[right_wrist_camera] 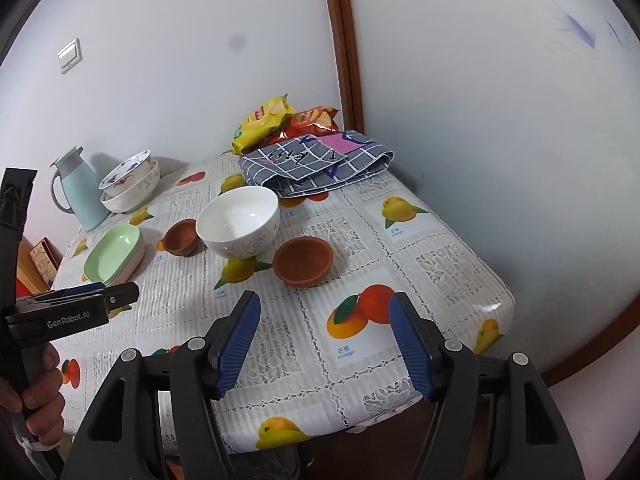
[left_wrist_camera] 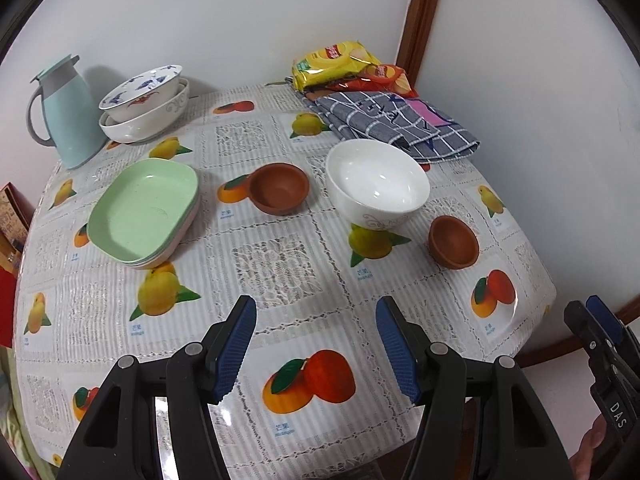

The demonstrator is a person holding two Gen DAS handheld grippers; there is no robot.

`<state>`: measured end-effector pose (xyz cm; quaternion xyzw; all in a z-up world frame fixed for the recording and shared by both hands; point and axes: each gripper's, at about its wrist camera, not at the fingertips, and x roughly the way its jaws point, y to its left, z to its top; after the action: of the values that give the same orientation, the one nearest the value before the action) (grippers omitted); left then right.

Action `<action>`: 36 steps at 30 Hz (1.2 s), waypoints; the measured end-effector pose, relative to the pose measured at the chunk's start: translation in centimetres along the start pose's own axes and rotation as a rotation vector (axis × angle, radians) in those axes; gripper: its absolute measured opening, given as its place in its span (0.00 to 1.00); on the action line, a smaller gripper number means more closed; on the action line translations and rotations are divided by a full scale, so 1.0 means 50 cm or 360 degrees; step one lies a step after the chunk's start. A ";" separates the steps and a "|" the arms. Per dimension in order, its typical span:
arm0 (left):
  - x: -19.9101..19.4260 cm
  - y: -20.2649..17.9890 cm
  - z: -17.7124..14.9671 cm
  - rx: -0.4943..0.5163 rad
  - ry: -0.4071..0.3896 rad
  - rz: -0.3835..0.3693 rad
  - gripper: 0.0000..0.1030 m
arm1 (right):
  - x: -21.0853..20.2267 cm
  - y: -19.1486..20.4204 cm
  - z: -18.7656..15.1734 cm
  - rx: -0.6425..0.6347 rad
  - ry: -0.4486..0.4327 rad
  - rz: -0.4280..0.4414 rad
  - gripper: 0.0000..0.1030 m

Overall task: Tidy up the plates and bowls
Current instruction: 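Move both grippers toward the terracotta clay bowls beside the white bowl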

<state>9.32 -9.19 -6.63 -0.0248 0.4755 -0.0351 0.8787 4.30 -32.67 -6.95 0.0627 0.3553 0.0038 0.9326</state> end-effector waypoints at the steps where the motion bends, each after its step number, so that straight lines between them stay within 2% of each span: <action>1: -0.004 0.007 0.000 -0.0010 -0.0004 0.0000 0.58 | -0.001 0.001 0.001 0.0000 0.0000 0.0000 0.65; 5: -0.017 0.041 -0.006 -0.0045 -0.0014 0.0014 0.58 | -0.005 0.013 0.002 -0.0002 -0.0004 0.0017 0.68; 11: -0.033 0.113 -0.013 -0.0143 -0.0022 0.0050 0.58 | -0.001 0.040 0.007 0.0022 0.0017 0.0100 0.69; 18: -0.058 0.180 -0.017 -0.0230 -0.0062 0.0048 0.58 | -0.006 0.105 0.018 -0.0028 0.0029 0.0169 0.70; 22: -0.051 0.211 -0.019 -0.0283 -0.0044 0.0051 0.58 | -0.004 0.141 0.017 -0.0089 0.0045 0.0208 0.70; 27: -0.043 0.230 -0.015 -0.0312 -0.0035 0.0053 0.58 | 0.012 0.176 0.024 -0.0141 0.0076 0.0225 0.70; 36: -0.018 0.243 0.000 -0.0315 -0.0044 0.0019 0.59 | 0.058 0.194 0.031 -0.0150 0.0116 0.0262 0.70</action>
<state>9.30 2.99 -6.82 -0.1093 0.4646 0.0177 0.8785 7.86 -23.07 -6.53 0.0474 0.3822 0.0994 0.9175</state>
